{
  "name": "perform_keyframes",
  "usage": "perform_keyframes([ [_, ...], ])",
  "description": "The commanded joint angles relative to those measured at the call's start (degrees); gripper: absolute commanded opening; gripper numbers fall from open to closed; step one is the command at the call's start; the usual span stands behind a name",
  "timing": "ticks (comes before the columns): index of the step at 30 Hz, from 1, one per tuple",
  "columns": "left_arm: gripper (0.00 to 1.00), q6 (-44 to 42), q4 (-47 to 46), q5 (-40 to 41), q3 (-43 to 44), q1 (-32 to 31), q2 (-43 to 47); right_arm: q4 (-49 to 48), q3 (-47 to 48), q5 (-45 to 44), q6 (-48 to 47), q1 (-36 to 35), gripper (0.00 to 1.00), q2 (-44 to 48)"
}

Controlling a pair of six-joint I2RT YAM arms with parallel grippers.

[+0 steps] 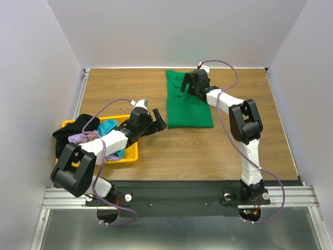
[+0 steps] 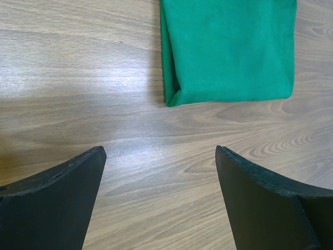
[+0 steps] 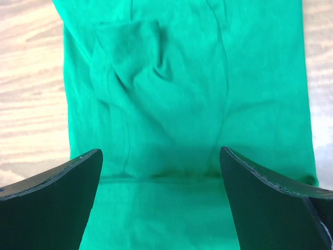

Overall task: Fold and stack the t-shirts
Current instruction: Fold the tshirt

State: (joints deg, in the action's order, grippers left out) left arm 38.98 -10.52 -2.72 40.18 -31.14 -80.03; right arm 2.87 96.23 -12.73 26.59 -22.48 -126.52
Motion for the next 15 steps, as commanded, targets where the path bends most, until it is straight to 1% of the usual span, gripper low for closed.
perform_keyframes([
  [1,0.99,-0.3,-1.5,0.2,0.3,-0.3,1.4,-1.8,3.4,-1.0,-1.6,0.4,1.00,-0.2],
  [3,0.99,-0.5,-1.8,0.1,0.9,-0.4,0.6,-1.6,1.7,-0.5,-1.6,0.3,1.00,4.1],
  [5,0.99,-0.6,-3.0,-1.1,1.7,-0.5,-1.2,-1.6,-4.4,-1.9,-0.8,0.3,1.00,8.3],
  [6,0.99,-0.7,-3.4,-1.5,2.0,-0.6,-2.0,-1.6,-7.5,-3.0,-0.4,0.3,1.00,13.8],
  [7,0.99,-0.9,-3.8,-2.2,3.0,-0.9,-2.8,-1.6,-13.4,-5.4,0.0,0.3,1.00,16.5],
  [8,0.98,-0.9,-4.1,-2.5,3.6,-0.9,-3.6,-1.3,-17.3,-6.6,0.6,0.3,1.00,19.7],
  [9,0.98,-1.0,-4.7,-2.9,4.9,-1.1,-5.6,-1.2,-21.0,-7.6,2.6,0.4,1.00,25.1],
  [10,0.96,-1.3,-4.7,-3.2,5.5,-1.4,-6.7,-1.1,-28.5,-7.9,4.3,0.5,1.00,28.2],
  [12,0.92,-1.3,-5.0,-3.7,6.7,-1.4,-9.7,-0.7,-34.6,-6.8,5.6,1.0,1.00,32.5],
  [13,0.88,-1.5,-5.1,-4.3,7.6,-1.5,-10.7,-0.6,-37.8,-5.9,6.4,1.3,1.00,36.4],
  [14,0.85,-1.6,-5.4,-4.6,8.1,-1.6,-12.3,-0.2,-42.3,-5.2,7.9,2.2,1.00,37.8],
  [15,0.82,-1.8,-5.7,-5.0,8.6,-1.6,-13.3,-0.2,-44.4,-4.3,8.7,3.0,1.00,39.1],
])
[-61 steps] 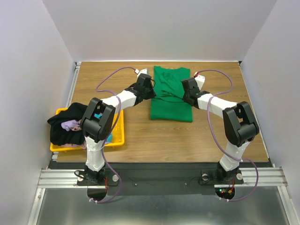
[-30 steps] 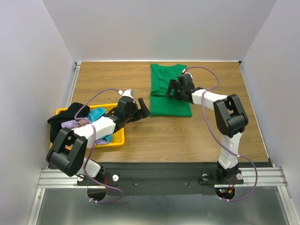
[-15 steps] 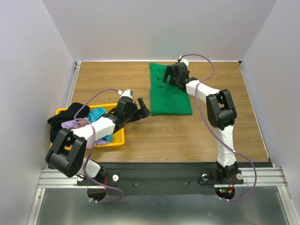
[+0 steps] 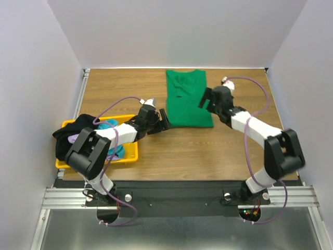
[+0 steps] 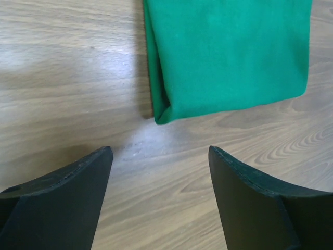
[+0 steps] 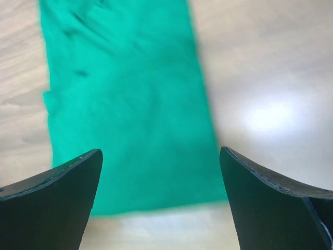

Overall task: Fold and stack the t-shirts
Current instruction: Fold the tshirt

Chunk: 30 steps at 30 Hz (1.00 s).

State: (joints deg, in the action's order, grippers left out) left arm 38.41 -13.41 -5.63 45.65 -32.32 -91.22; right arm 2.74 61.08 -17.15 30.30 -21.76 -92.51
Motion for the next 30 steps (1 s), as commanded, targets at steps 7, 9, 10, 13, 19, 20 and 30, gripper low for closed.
perform_keyframes([
  [7,0.60,-1.7,-3.6,-2.7,6.7,-0.8,-8.0,0.4,-14.8,7.8,6.1,5.2,0.91,5.9],
  [9,0.55,-1.8,-3.6,-3.0,7.3,-1.1,-9.6,0.3,-14.7,9.0,6.2,5.5,0.85,4.0],
  [10,0.54,-1.9,-3.4,-3.0,7.9,-1.2,-10.1,0.3,-14.3,9.1,6.3,5.6,0.83,3.4],
  [13,0.41,-2.0,-3.2,-2.8,8.7,-1.3,-12.0,0.3,-13.7,11.1,6.1,5.8,0.69,0.6],
  [19,0.00,-2.4,-2.8,-2.7,9.3,-1.3,-14.3,0.3,-12.7,15.3,6.1,5.8,0.39,-3.2],
  [20,0.00,-2.5,-2.8,-2.7,9.0,-1.3,-13.7,0.3,-12.7,16.2,6.1,5.8,0.21,-3.3],
  [30,0.00,-0.3,-3.8,0.6,-4.9,-8.9,3.0,4.2,-23.5,18.5,8.4,5.8,0.00,15.8],
])
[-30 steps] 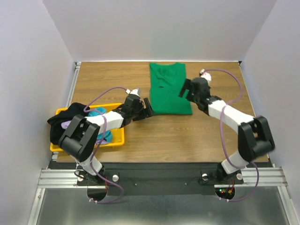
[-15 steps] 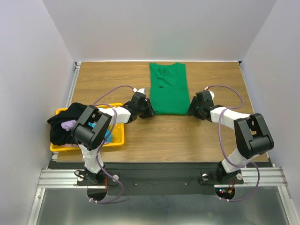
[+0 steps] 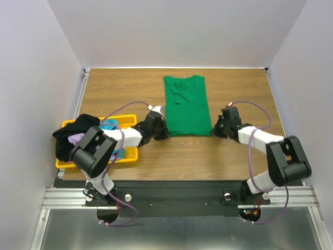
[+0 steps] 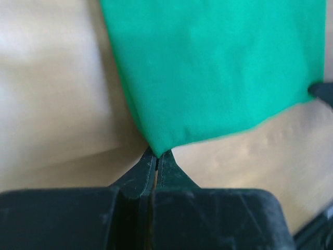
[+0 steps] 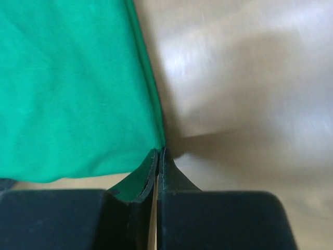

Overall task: Fold and stack the t-shirts
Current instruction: Fold the tshirt

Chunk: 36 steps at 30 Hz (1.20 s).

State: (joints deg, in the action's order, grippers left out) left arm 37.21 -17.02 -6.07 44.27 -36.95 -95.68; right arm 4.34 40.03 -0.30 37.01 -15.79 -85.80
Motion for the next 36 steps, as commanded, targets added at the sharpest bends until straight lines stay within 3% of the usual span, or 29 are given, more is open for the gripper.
perform_keyframes([
  [1,0.00,2.0,0.1,2.2,-5.8,-7.3,9.0,5.2,-4.4,1.6,2.1,-0.2,0.00,11.3],
  [10,0.00,8.0,9.0,4.0,-13.8,-16.7,28.6,21.8,-11.7,3.9,3.3,-0.3,0.00,37.9],
  [13,0.00,7.6,10.0,3.4,-13.3,-17.2,31.0,21.8,-10.1,3.4,3.2,-0.3,0.00,40.1],
  [16,0.00,6.8,11.3,3.4,-9.7,-17.2,31.0,21.6,-5.5,1.4,2.5,-0.3,0.00,38.8],
  [21,0.00,6.7,12.4,10.1,-5.8,-16.0,31.2,19.0,2.6,-3.1,2.3,-0.3,0.00,33.2],
  [29,0.00,3.1,12.1,7.3,2.0,-6.5,25.6,11.2,13.8,-3.0,1.2,-0.3,0.00,16.8],
  [36,0.00,0.2,9.1,6.4,8.2,1.8,18.5,6.5,29.1,-3.7,-2.4,-0.3,0.00,1.2],
])
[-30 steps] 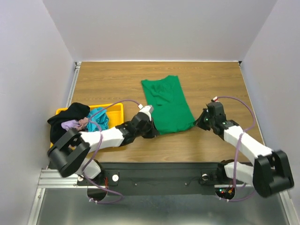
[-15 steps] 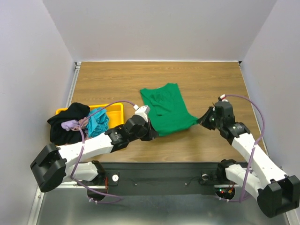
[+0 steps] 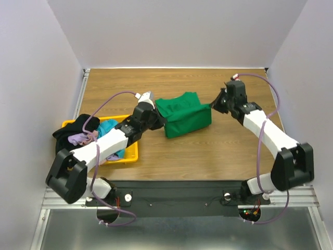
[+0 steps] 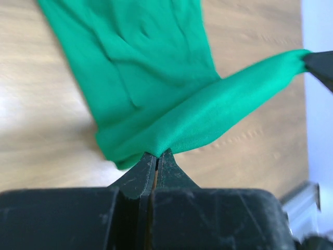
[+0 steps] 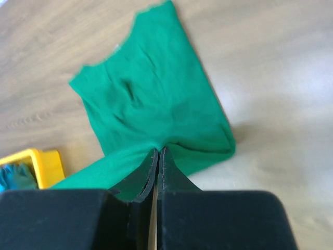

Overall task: Fold and stack the t-shirts
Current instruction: Fold the tshirt

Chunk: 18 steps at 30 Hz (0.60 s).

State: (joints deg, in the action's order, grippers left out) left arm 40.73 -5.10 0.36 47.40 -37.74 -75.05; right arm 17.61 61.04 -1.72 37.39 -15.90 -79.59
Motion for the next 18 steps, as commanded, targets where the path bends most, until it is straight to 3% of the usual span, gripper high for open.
perform_keyframes([
  [1,0.00,-3.7,-3.0,0.0,6.0,3.9,-3.0,-7.0,9.5,-2.4,-3.1,-0.2,0.00,-6.4],
  [10,0.00,-4.3,-4.0,-5.6,16.0,10.2,-15.6,-8.5,25.0,-2.2,-6.1,-0.2,0.00,-23.2],
  [18,0.00,-3.5,-6.6,-5.0,23.7,14.4,-28.4,-11.1,36.3,1.5,-7.7,-0.1,0.00,-38.8],
])
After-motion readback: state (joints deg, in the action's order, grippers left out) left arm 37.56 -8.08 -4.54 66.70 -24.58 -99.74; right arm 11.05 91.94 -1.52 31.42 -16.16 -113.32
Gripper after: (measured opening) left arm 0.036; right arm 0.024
